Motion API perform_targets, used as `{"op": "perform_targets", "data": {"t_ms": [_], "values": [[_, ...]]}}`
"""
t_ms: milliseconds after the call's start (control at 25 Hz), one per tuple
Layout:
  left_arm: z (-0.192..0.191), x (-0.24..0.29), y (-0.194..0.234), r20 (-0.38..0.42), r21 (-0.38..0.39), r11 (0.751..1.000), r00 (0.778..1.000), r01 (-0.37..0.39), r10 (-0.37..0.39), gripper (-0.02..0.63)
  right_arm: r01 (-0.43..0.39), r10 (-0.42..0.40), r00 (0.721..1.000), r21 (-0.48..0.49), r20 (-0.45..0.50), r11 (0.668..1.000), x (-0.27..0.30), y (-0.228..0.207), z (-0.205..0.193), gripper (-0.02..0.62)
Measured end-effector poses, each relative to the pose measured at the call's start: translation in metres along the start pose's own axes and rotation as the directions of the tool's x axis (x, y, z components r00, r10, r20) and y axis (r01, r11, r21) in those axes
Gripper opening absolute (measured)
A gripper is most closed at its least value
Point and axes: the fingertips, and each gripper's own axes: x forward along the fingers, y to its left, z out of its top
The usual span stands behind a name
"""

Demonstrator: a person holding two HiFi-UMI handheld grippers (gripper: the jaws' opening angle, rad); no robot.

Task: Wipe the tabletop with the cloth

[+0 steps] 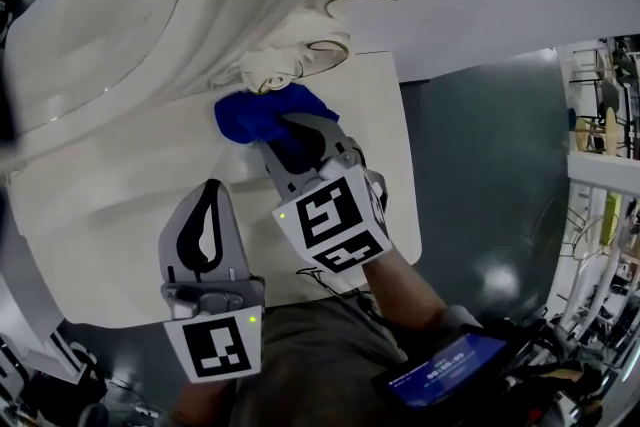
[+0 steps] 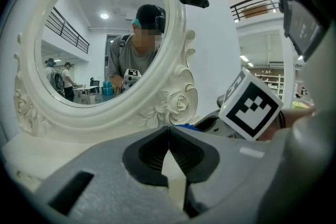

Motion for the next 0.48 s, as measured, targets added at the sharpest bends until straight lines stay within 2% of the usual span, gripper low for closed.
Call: {"op": "perform_targets", "data": {"t_ms": [240, 480], "values": [[0.005, 0.010, -0.023, -0.008, 0.022, 1.000, 1.000, 0.021, -0.021, 0.017, -0.029, 0.029, 0.999, -0.002, -0.012, 1.000, -0.006, -0.002, -0.004, 0.095], [0.009, 0.016, -0.038, -0.009, 0.037, 0.999, 0.999, 0.039, -0.039, 0.017, -0.003, 0.003, 1.000, 0.028, -0.018, 1.000, -0.021, -0.024, -0.019, 0.095]]}}
